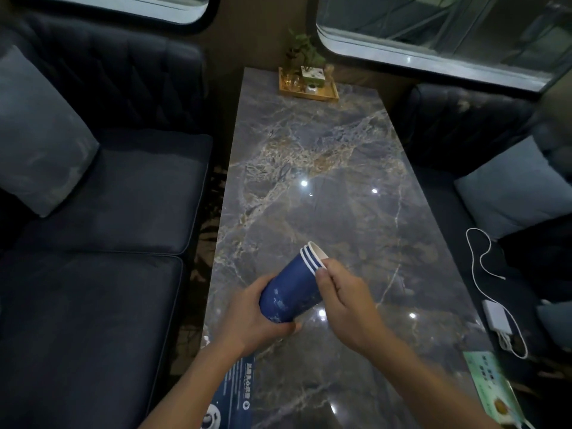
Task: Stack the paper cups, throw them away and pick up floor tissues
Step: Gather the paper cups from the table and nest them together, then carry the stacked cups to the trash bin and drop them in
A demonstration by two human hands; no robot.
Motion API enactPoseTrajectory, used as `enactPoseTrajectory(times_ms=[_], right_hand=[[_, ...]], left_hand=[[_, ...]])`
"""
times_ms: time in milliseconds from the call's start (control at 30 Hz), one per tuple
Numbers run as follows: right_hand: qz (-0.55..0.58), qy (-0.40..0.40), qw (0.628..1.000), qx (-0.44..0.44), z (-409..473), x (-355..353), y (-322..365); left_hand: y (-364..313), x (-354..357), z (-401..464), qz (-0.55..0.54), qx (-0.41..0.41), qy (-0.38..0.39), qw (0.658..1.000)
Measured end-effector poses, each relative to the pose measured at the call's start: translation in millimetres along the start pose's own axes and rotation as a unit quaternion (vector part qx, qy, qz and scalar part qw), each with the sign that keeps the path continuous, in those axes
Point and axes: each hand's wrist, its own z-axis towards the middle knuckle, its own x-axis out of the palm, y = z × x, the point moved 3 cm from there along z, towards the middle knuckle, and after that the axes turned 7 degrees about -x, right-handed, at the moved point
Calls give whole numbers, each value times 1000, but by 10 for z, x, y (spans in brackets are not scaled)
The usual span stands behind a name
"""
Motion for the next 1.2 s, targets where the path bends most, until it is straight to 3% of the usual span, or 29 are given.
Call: enactPoseTrajectory(times_ms=[500, 700, 867, 1200], right_hand=[[13, -4, 999, 50, -288, -70, -289], [62, -64, 992, 90, -592, -305, -508], [117, -111, 980, 121, -1010, -562, -732], [218, -97, 957, 165, -2213, -1181, -1222]], left_hand=[[-147, 216, -142, 37, 7, 28, 999], [-197, 323, -270, 6, 33, 40, 999], [-34, 520, -407, -122, -38, 3, 992], [-206, 1542, -1176, -286, -116, -46, 950]])
